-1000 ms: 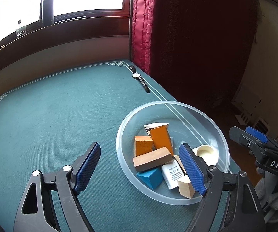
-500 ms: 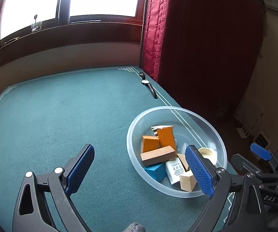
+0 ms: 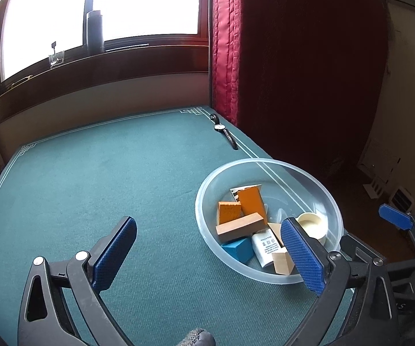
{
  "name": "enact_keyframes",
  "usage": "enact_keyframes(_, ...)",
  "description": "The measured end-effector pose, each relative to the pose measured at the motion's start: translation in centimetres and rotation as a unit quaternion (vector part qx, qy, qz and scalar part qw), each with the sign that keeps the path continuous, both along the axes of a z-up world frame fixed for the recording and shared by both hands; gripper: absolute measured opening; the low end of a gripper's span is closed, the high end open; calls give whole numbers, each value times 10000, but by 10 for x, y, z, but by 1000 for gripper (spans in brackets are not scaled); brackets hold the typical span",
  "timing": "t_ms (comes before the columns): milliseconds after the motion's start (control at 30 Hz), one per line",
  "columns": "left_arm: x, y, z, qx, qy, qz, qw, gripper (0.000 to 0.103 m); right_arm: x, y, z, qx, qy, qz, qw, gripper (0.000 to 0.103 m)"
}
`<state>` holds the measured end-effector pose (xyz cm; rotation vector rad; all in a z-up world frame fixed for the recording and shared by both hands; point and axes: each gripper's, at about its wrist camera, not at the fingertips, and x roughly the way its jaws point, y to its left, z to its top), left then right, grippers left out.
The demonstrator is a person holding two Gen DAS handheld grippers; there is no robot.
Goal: Organize rigid objects
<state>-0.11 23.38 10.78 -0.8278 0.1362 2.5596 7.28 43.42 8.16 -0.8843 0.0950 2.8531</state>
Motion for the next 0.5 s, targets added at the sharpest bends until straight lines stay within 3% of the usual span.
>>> enact_keyframes(500, 8, 6, -3, -406, 237, 131, 9988, 101, 4, 0, 1, 64, 10, -152, 9999, 102)
